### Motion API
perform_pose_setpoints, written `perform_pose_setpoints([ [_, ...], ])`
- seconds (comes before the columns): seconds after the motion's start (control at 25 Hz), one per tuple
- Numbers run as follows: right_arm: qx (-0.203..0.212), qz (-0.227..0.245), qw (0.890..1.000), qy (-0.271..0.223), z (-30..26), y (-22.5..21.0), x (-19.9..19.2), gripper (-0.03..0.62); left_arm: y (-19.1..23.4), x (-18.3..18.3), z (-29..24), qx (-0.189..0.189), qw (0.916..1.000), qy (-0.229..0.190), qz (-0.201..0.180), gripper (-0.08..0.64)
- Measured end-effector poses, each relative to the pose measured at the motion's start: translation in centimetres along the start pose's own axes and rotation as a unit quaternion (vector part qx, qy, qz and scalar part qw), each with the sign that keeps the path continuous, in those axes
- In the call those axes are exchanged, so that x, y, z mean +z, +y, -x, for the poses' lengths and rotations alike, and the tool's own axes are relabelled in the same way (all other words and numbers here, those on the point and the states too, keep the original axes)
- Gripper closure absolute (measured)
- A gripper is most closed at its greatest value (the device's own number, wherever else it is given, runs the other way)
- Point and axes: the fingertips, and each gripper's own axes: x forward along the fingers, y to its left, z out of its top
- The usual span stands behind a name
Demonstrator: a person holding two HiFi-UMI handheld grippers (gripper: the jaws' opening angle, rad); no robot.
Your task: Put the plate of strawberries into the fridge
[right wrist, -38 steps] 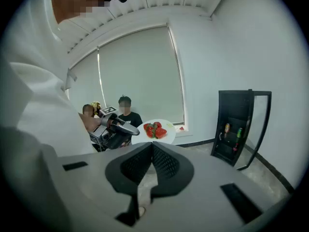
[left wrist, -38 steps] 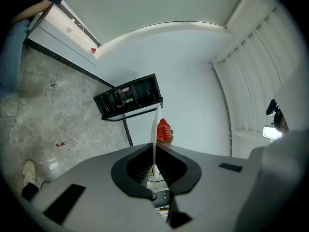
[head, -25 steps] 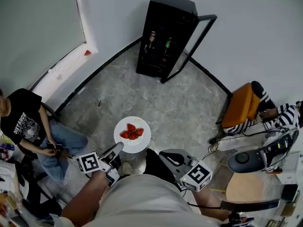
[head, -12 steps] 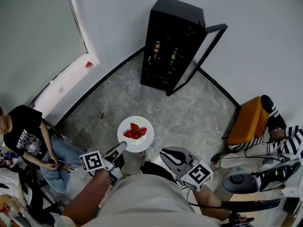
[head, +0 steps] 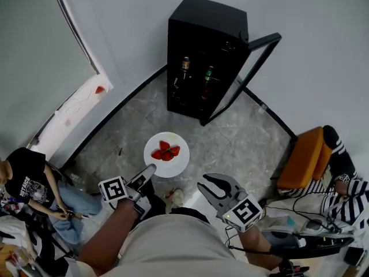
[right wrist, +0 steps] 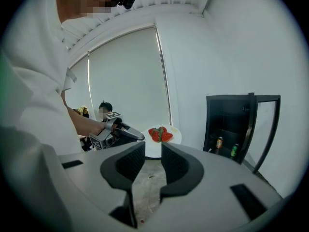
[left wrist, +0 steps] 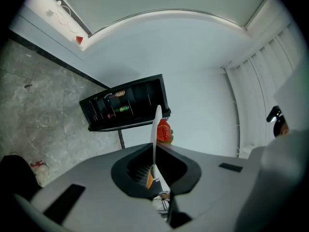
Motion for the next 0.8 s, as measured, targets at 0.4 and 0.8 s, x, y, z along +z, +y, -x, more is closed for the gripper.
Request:
perform_pose_setpoints([
  [0.4, -0.035, -0.037, 0.999, 0.011, -5.5, -9.9, 1.8, 0.492, 1.7, 9.7, -11.8, -0.010, 0.9993, 0.036, -0.002, 0.536],
  [0.8, -0.097, -0.067, 0.993, 0.015, -8.3, -19.8, 4.6, 0.492, 5.2, 18.3, -24.6, 0.022, 0.9962, 0.068, -0.050, 0.537],
])
